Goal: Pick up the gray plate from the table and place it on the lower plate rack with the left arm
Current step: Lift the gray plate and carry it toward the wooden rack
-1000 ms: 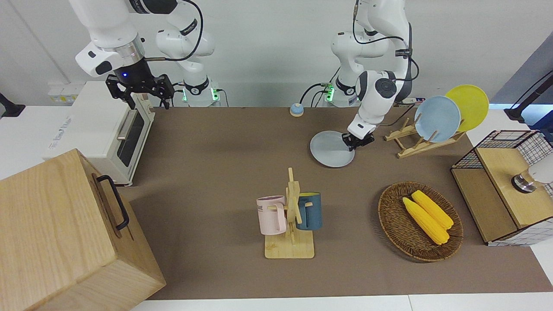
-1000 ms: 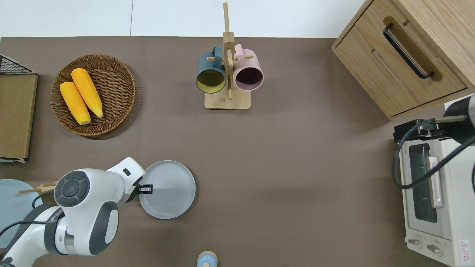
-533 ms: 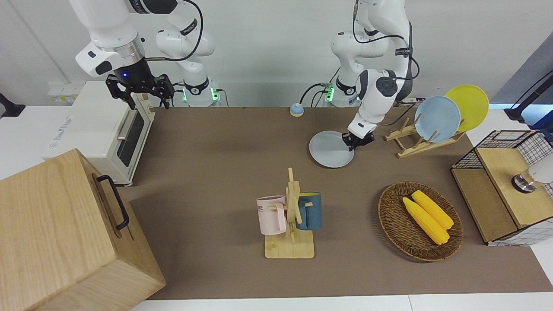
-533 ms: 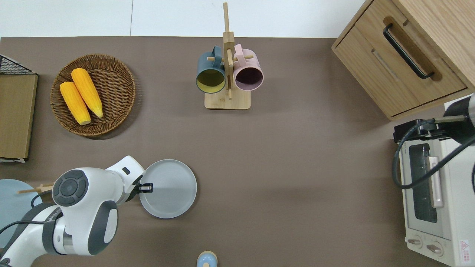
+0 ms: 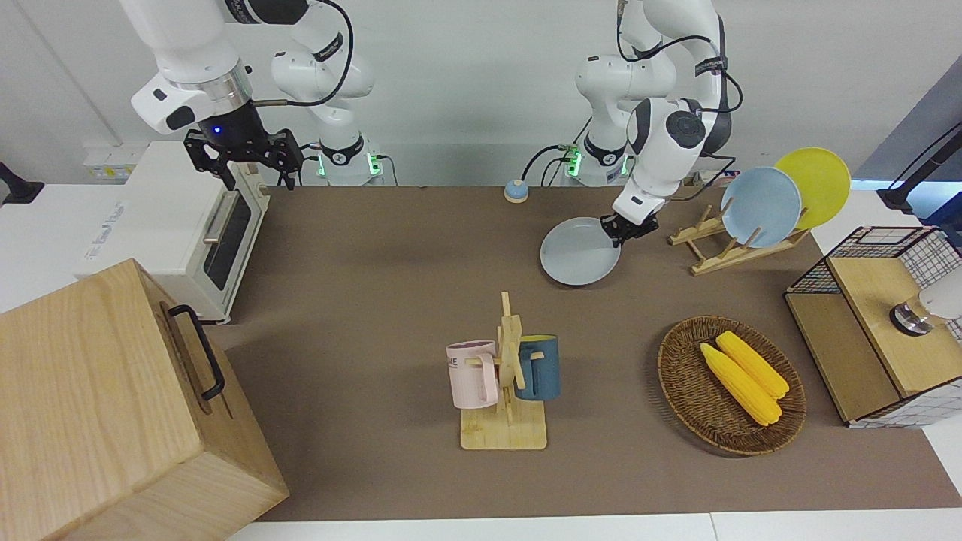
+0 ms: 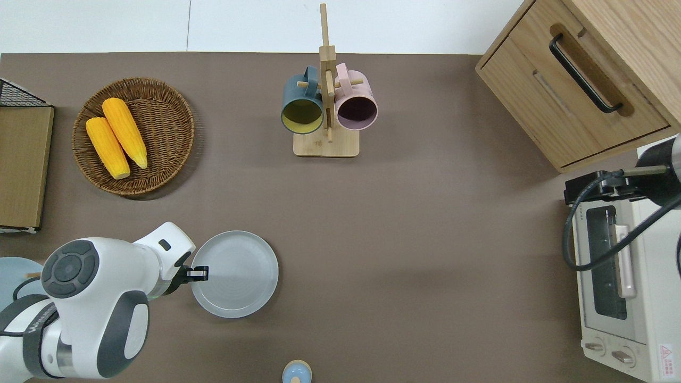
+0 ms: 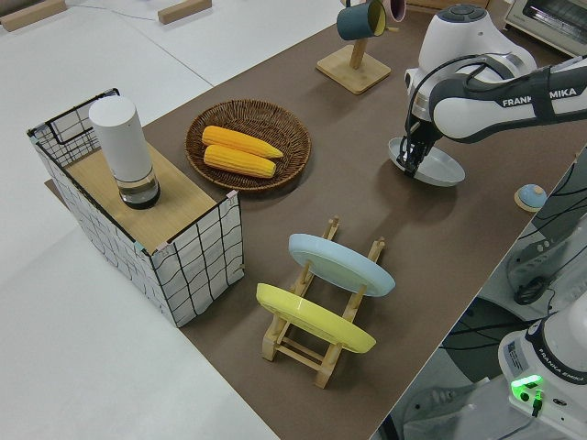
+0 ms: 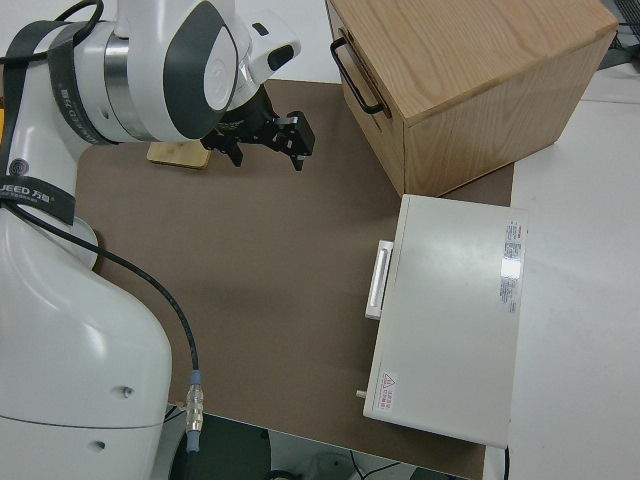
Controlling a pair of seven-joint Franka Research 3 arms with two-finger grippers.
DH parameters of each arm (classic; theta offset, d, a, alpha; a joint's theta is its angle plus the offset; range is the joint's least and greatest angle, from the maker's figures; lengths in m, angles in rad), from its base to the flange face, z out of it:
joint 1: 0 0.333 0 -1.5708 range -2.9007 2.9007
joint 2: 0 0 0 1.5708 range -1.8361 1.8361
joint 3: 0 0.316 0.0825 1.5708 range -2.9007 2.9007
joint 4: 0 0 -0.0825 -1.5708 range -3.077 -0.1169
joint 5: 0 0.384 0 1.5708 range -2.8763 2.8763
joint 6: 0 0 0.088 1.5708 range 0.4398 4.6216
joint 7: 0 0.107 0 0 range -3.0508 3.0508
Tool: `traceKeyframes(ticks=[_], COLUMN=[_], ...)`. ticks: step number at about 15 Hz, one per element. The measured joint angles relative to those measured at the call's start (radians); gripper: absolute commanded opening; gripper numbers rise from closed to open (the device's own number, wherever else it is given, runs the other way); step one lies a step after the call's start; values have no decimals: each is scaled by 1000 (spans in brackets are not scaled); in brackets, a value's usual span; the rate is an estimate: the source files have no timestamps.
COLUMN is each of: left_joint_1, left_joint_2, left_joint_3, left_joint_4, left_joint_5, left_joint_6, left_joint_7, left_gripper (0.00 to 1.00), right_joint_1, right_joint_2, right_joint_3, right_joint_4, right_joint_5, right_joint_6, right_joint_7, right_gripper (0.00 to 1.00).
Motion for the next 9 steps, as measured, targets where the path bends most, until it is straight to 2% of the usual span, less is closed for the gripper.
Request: traceKeyframes(ticks=[9], left_joint_1=[12], left_joint_2=[-84], left_joint_3=[31], left_joint_4=[151], left_joint_5=[3], left_joint_6=[-298], left_joint_7=[-3], left_gripper=[0], right_joint_1=[0], right_joint_2=[0], right_joint_3=[0], right_joint_4=[0], right_joint_5=[0], right_joint_6=[0], right_joint_7=[0], right_gripper=[983])
